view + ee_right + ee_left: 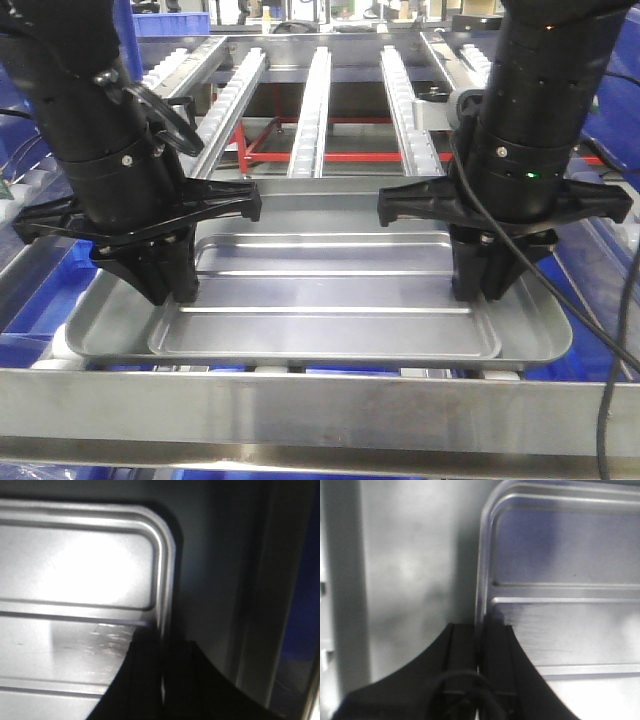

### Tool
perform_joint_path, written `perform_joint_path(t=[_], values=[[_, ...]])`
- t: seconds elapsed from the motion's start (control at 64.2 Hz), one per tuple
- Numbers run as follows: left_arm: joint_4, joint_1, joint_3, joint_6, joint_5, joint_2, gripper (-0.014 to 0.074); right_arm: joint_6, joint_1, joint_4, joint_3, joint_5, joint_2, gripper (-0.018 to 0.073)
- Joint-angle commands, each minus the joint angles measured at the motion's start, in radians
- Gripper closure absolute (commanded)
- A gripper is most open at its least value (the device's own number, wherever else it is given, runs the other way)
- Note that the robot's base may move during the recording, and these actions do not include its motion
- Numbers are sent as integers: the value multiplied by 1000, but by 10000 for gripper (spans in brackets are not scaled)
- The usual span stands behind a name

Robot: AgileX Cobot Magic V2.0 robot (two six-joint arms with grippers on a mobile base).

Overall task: Grab silver tray and place in blue box
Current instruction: 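Lift the tray with both grippers up off the roller rack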

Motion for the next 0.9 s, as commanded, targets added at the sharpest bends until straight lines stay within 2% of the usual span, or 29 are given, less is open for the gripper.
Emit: perform_joint_path(t=[0.0,0.171,0.281,0.39,0.514,0.608,0.811,0.888], values=[[10,-4,-48,-7,27,-71,700,-9,-2,-12,-49,-5,-84,536],[-2,-8,-64,-25,25,-195,700,13,25,-16,-54,36,-185,526],[57,-34,-62,-94,57,-268,700,104,64,-87,-42,43,-249,527],[148,-88,-37,-204,86,-333,700,204,117,-188,-11,51,-311,527],[223,-160,21,-304,127,-406,700,300,180,-245,51,80,-390,527],[251,-220,71,-352,159,-463,700,339,225,-255,106,85,-451,527],[360,-345,149,-541,232,-568,700,409,300,-258,210,114,-561,527],[367,-364,151,-547,260,-589,700,409,301,-258,222,127,-588,527]])
